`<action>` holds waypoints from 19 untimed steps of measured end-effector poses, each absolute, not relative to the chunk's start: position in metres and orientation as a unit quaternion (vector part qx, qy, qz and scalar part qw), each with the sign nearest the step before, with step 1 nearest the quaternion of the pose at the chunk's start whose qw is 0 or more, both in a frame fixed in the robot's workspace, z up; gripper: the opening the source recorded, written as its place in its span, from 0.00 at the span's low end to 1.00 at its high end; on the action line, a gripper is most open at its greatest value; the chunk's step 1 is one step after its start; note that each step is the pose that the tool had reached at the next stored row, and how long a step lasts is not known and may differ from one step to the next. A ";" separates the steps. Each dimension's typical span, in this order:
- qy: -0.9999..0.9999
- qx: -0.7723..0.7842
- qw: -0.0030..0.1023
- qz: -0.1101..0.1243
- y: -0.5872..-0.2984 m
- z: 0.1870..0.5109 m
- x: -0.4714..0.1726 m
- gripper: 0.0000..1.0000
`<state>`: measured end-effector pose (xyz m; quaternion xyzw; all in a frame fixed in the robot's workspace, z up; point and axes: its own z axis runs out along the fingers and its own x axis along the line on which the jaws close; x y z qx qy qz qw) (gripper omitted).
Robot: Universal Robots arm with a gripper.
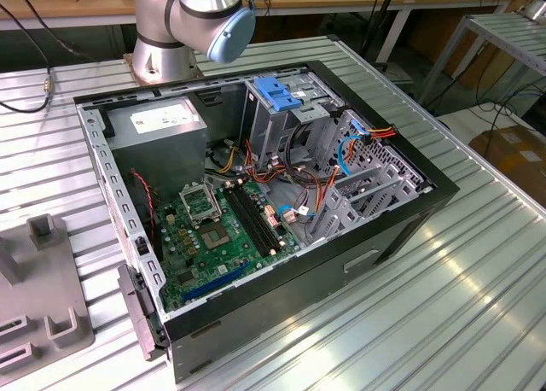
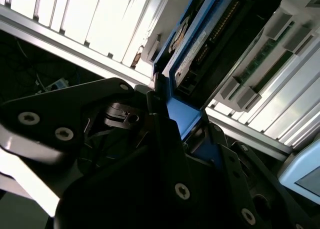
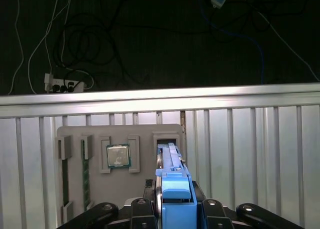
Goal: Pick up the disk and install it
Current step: 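Pick up the disk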
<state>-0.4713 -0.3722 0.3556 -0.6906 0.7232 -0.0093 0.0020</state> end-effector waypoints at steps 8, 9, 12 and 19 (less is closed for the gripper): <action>0.723 -0.691 0.002 -0.009 -0.372 0.363 -0.471 0.37; 0.723 -0.691 0.002 -0.009 -0.372 0.364 -0.471 0.37; 0.723 -0.691 0.002 -0.009 -0.372 0.365 -0.471 0.37; 0.723 -0.691 0.002 -0.009 -0.372 0.365 -0.471 0.37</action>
